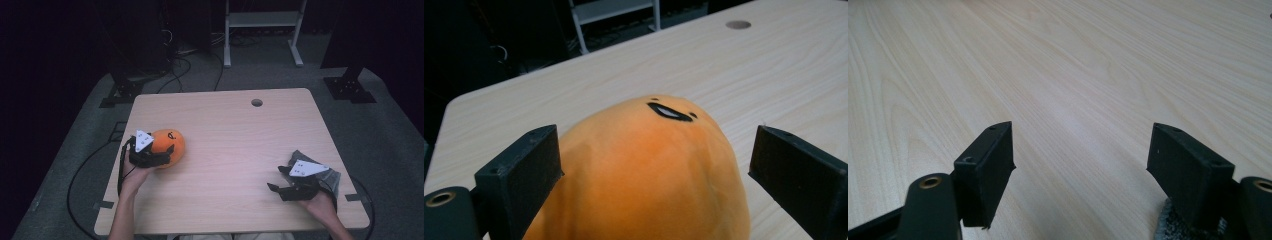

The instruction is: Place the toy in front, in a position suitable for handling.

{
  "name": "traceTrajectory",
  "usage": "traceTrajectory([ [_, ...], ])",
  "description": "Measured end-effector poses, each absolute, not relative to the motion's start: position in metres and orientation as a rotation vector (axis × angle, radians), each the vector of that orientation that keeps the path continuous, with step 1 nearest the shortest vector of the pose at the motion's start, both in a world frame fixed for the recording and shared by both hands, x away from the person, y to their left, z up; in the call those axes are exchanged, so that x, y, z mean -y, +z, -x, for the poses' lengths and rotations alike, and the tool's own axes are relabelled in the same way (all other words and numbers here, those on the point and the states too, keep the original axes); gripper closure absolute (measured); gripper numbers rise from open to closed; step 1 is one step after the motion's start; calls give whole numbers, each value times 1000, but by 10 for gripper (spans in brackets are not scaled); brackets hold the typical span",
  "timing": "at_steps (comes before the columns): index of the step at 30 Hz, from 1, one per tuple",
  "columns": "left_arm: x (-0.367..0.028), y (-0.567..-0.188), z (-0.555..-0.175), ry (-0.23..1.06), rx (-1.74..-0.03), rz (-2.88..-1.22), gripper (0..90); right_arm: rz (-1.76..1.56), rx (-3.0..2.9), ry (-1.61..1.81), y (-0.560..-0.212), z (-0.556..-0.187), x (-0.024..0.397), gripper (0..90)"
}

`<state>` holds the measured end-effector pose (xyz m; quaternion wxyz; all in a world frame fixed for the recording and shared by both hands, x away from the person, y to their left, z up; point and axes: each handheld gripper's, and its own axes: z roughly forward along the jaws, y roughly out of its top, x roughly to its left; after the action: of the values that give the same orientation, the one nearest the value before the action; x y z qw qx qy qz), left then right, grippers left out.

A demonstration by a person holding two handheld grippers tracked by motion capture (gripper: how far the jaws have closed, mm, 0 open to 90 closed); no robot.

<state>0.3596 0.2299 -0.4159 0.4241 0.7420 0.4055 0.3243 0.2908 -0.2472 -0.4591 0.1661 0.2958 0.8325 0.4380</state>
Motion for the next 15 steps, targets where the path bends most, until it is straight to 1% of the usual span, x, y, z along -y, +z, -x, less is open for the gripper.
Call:
traceTrajectory([
  [3,-227,-423,-364,810,-1047,-1904,57,-836,-2367,1250,-459,-291,247,253],
  [8,-229,-432,-367,815,-1089,-1898,57,-838,-2365,1254,-459,-291,248,253],
  [12,-231,-438,-368,857,-1106,-1892,82,-839,-2366,1256,-459,-292,248,253],
  [14,-227,-440,-367,895,-1113,-1884,136,-839,-2370,1256,-459,-292,248,253],
  [15,-225,-441,-366,915,-1111,-1887,191,-836,-2373,1257,-459,-292,248,264],
])
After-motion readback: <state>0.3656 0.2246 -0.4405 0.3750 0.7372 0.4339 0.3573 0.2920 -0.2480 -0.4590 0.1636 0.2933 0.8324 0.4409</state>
